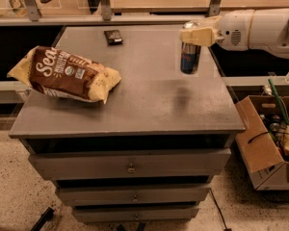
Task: Move redbull can near brown chip bag
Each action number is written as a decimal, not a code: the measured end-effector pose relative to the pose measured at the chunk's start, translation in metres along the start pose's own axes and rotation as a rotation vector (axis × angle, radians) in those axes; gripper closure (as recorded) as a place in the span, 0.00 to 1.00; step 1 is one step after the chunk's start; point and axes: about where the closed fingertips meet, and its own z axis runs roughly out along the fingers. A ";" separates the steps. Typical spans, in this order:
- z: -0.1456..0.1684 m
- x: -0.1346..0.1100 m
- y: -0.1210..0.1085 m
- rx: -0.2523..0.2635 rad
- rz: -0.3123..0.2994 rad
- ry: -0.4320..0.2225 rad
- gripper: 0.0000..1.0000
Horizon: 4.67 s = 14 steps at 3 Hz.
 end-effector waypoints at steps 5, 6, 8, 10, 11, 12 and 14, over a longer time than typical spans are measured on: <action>0.057 -0.008 0.109 -0.485 -0.160 -0.024 1.00; 0.068 -0.013 0.127 -0.555 -0.183 -0.038 1.00; 0.092 -0.020 0.151 -0.620 -0.213 -0.021 1.00; 0.125 -0.023 0.158 -0.623 -0.187 0.007 1.00; 0.138 -0.016 0.152 -0.611 -0.146 0.001 1.00; 0.147 -0.008 0.149 -0.597 -0.111 0.011 1.00; 0.157 0.005 0.155 -0.659 -0.075 -0.001 1.00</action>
Offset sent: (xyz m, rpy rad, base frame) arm -0.0701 0.0634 0.0085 0.0455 -0.0227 0.3793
